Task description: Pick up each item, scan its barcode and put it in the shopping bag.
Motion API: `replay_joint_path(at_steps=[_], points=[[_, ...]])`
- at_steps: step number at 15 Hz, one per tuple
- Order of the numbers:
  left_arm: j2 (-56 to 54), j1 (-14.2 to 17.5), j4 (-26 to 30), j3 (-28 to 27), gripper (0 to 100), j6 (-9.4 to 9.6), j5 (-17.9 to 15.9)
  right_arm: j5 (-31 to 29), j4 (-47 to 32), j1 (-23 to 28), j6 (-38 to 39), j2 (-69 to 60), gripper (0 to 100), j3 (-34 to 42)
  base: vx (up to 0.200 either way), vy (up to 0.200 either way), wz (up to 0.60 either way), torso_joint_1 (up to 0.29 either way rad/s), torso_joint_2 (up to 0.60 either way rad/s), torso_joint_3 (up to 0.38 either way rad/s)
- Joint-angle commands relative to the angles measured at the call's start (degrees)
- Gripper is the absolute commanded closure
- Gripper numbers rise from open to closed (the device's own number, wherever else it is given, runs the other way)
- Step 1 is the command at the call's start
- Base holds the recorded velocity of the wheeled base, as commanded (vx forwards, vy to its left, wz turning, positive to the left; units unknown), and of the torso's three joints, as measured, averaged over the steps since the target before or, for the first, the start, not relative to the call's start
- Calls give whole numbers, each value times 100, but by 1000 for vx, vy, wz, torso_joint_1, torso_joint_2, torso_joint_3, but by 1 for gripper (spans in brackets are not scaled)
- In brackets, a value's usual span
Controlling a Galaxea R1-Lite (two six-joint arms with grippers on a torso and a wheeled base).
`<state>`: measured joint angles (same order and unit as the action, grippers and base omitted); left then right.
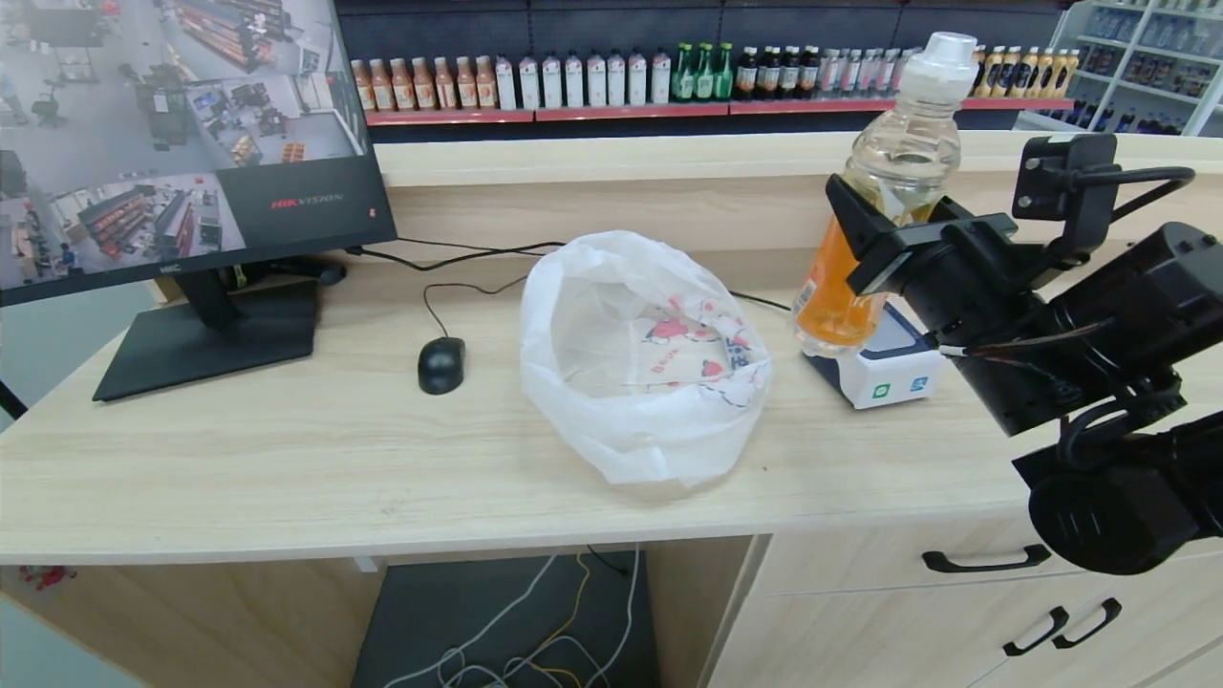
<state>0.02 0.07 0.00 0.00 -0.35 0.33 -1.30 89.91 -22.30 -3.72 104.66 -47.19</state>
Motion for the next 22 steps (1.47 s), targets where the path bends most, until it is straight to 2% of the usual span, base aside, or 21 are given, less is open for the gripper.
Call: replay_joint_path(at_steps=[1,7,16,22], points=[[-2,1,0,0,0,0,2,-1,9,6,-6,37,100,-18,0,200,0,2,2,2],[-2,1,0,0,0,0,2,-1,9,-143,-76,222,100,-291,0,33,0,0,1,1],[-2,1,0,0,0,0,2,-10,9,-293,-59,1435,100,-1530,0,0,0,0,0,0],[-2,1,0,0,0,0,2,-10,9,-530,29,1971,100,-1996,0,0,0,0,0,0]])
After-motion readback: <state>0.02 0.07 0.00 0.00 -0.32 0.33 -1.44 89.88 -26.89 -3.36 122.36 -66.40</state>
